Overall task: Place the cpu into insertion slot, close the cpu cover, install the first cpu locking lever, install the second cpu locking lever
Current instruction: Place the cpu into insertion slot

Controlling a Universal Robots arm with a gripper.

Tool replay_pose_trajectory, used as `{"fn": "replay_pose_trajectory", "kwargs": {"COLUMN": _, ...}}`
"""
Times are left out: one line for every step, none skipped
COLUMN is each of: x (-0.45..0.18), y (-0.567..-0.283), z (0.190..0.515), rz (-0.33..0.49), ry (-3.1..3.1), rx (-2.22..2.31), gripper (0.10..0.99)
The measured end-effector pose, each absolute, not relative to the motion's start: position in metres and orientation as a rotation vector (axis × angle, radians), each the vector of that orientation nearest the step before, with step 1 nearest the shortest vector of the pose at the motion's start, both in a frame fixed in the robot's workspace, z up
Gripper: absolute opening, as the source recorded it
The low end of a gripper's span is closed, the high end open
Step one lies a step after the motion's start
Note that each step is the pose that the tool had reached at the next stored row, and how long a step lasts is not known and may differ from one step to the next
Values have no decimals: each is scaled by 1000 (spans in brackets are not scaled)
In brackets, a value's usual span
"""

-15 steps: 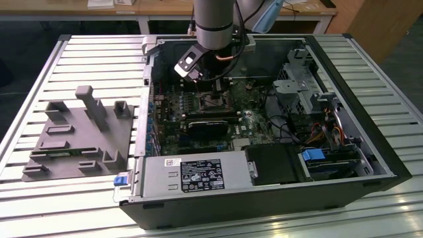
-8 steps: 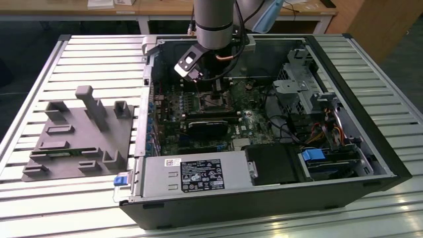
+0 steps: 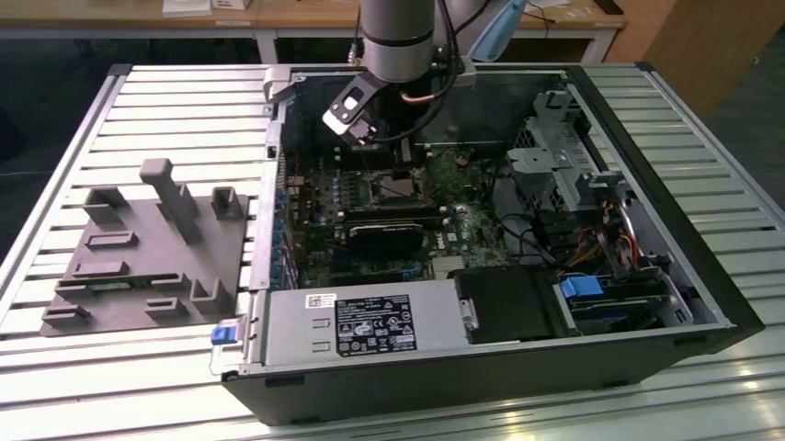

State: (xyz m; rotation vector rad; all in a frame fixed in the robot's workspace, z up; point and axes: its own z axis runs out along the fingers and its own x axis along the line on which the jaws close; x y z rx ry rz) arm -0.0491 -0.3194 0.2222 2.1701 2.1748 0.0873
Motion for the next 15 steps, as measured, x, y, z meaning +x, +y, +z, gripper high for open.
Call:
{"fn": "replay_pose_trajectory", "kwargs": {"x": -49, "y": -319, "z": 225, "rz": 87, "ry": 2175, "rx": 2170, "gripper": 102}}
{"fn": "replay_pose_trajectory", "kwargs": {"x": -49, "y": -319, "z": 227, "rz": 87, "ry": 2175, "rx": 2170, "gripper": 102}}
{"fn": "replay_pose_trajectory", "kwargs": {"x": -49, "y": -319, "z": 229, "rz": 87, "ry": 2175, "rx": 2170, "gripper": 102}}
{"fn": "replay_pose_trajectory", "kwargs": {"x": -49, "y": -319, "z": 231, "rz": 87, "ry": 2175, "rx": 2170, "gripper": 102}}
{"fn": "replay_pose_trajectory", "kwargs": {"x": -49, "y": -319, "z": 233, "rz": 87, "ry": 2175, "rx": 2170, "gripper": 102}}
{"fn": "replay_pose_trajectory", "kwargs": {"x": -49, "y": -319, "z": 236, "rz": 87, "ry": 2175, "rx": 2170, "gripper": 102}}
{"fn": "replay_pose_trajectory", "kwargs": {"x": -49, "y": -319, "z": 238, "rz": 88, "ry": 2175, "rx": 2170, "gripper": 102}}
{"fn": "replay_pose_trajectory", "kwargs": {"x": -49, "y": -319, "z": 240, "rz": 87, "ry": 2175, "rx": 2170, "gripper": 102}}
{"fn": "replay_pose_trajectory", "kwargs": {"x": -49, "y": -319, "z": 242, "rz": 87, "ry": 2175, "rx": 2170, "gripper": 102}}
{"fn": "replay_pose_trajectory", "kwargs": {"x": -49, "y": -319, "z": 245, "rz": 87, "ry": 2175, "rx": 2170, "gripper": 102}}
{"fn": "replay_pose_trajectory", "kwargs": {"x": -49, "y": -319, "z": 246, "rz": 87, "ry": 2175, "rx": 2170, "gripper": 102}}
{"fn": "replay_pose_trajectory", "kwargs": {"x": -49, "y": -319, "z": 248, "rz": 88, "ry": 2175, "rx": 2170, "gripper": 102}}
{"fn": "replay_pose_trajectory", "kwargs": {"x": -49, "y": -319, "z": 250, "rz": 88, "ry": 2175, "rx": 2170, "gripper": 102}}
{"fn": "replay_pose_trajectory", "kwargs": {"x": -49, "y": -319, "z": 251, "rz": 88, "ry": 2175, "rx": 2169, "gripper": 102}}
{"fn": "replay_pose_trajectory", "kwargs": {"x": -49, "y": -319, "z": 253, "rz": 89, "ry": 2174, "rx": 2169, "gripper": 102}}
